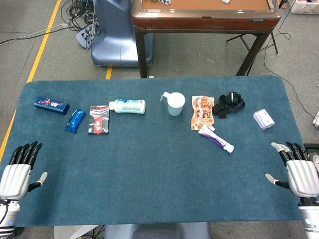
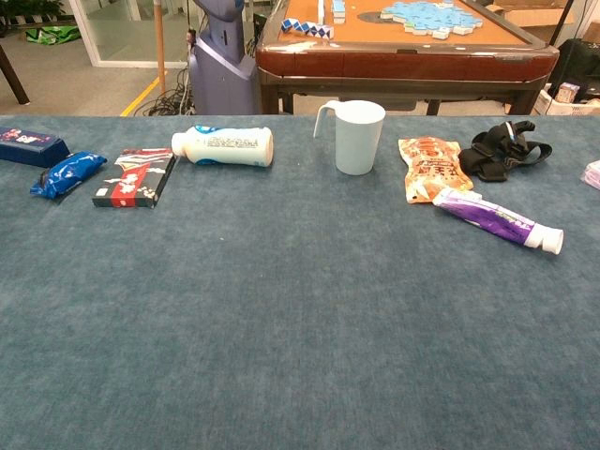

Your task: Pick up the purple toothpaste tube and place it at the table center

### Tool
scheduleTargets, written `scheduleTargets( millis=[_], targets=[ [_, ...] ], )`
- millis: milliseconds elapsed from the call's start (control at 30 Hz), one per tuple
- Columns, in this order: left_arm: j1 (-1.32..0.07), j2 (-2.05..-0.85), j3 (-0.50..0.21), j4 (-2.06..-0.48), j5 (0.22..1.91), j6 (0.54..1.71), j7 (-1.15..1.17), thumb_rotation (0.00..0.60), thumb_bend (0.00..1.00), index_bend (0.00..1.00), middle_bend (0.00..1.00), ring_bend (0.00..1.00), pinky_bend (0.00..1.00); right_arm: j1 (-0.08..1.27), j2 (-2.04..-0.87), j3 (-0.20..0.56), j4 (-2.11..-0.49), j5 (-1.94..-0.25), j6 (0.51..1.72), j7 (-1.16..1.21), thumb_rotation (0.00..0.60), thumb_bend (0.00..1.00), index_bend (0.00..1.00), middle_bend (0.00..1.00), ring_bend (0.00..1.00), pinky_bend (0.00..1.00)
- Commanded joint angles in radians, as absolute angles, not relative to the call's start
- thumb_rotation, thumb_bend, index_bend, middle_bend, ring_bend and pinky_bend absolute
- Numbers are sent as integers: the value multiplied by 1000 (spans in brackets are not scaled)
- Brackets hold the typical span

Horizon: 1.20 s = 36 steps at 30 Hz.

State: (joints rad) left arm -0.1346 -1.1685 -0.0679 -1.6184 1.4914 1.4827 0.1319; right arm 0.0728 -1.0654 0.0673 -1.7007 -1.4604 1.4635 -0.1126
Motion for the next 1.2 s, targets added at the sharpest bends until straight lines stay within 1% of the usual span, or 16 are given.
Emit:
scheduleTargets(
  millis=[33,267,400,600,767,933,1200],
  targets=[
    [-136,-1169,-68,-1617,1490,1480,132,600,263,12,53,30,21,75,-1065,68,-1703,-1459,1461,-112,600,0,181,236,116,88],
    [-135,-1167,-66,-1615,1495,1483,126,600,263,12,53,31,21,95,-1043,70,-1727,-1460,1421,-74,600,0,181,237,126,88],
    [-135,-1167,-65,-1615,1495,1483,121,600,263,11,53,30,21,129,-1001,72,-1761,-1460,1357,-35,600,0,181,249,145,105],
    [-131,-1168,-60,-1610,1500,1489,113,600,264,12,53,30,20,223,-921,88,-1813,-1430,1185,42,600,0,181,259,159,116],
    [-126,-1166,-57,-1606,1498,1491,105,600,263,12,53,30,21,330,-866,105,-1822,-1384,985,145,600,0,170,260,159,118],
    [-124,-1167,-55,-1602,1498,1490,99,600,263,12,54,30,21,419,-878,124,-1776,-1324,848,152,600,0,154,260,159,118],
    [-126,-1170,-53,-1601,1497,1483,96,600,263,12,54,30,21,518,-945,133,-1680,-1218,705,120,600,0,133,260,159,118]
  ],
)
